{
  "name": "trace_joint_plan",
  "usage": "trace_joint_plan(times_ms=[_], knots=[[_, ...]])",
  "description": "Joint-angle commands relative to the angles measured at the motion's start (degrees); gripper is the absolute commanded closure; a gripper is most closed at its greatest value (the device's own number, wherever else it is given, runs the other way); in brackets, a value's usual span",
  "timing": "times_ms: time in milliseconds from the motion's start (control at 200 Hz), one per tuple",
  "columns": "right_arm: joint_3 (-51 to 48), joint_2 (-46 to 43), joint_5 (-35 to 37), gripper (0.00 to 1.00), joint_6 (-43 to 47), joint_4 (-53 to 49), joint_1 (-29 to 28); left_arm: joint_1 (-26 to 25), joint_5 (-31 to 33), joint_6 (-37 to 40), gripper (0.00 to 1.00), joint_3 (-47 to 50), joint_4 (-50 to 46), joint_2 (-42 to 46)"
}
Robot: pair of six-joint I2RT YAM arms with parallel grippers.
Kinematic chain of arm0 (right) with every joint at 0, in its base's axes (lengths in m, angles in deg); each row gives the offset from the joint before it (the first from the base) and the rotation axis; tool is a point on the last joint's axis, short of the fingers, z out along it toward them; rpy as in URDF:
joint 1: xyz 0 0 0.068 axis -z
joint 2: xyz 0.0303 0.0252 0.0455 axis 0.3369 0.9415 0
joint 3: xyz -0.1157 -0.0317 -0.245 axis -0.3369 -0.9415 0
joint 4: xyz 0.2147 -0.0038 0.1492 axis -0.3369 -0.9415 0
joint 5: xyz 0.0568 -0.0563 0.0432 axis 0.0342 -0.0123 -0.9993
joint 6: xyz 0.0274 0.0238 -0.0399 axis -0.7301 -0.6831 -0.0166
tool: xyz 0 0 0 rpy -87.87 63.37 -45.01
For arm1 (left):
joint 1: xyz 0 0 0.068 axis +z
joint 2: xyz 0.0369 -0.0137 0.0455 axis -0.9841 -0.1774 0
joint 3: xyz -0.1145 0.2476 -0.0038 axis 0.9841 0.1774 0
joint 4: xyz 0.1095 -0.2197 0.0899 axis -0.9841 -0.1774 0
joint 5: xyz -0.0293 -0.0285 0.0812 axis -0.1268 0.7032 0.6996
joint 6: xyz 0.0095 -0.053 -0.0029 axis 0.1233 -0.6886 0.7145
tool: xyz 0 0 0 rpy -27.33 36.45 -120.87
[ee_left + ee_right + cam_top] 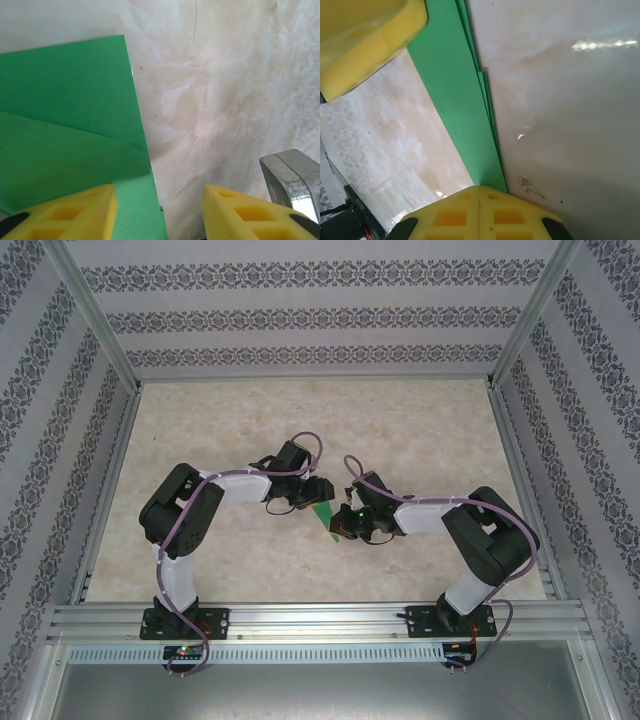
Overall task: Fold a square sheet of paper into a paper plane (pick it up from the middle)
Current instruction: Fold the wing for the fifth time at the center of the table.
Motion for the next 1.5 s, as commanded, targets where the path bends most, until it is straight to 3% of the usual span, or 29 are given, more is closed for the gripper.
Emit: trace_joint_plan(times_ms=[0, 560, 869, 1114, 1339, 1494], knots=[[-3.2, 0.4, -2.2, 0.94, 2.0, -10.1, -0.7, 0.3, 4.8, 0.9, 0.49, 0.9, -4.7, -2.9], [-7.6, -3.7, -1.7, 0.94, 1.0, -10.9, -1.3, 0.3, 4.3, 1.3, 0.49, 1.1, -5.0, -2.9], [-0.2, -9.8, -1.0, 0.94, -1.5, -7.7, -0.6, 0.0, 3.7, 1.6, 0.49, 0.9, -4.8, -3.4], [5.9, -3.4, -1.0, 0.93, -3.7, -1.9, 0.0, -0.1, 3.4, 1.4, 0.49, 0.8, -4.6, -3.5], [1.0, 2.7, 3.4, 0.95, -7.1, 5.7, 0.6, -0.1, 3.4, 1.2, 0.49, 1.2, -4.2, -3.0], [-3.5, 4.8, 2.1, 0.95, -6.6, 6.4, 1.4, -0.1, 3.1, 1.3, 0.49, 1.5, -3.2, -2.1]])
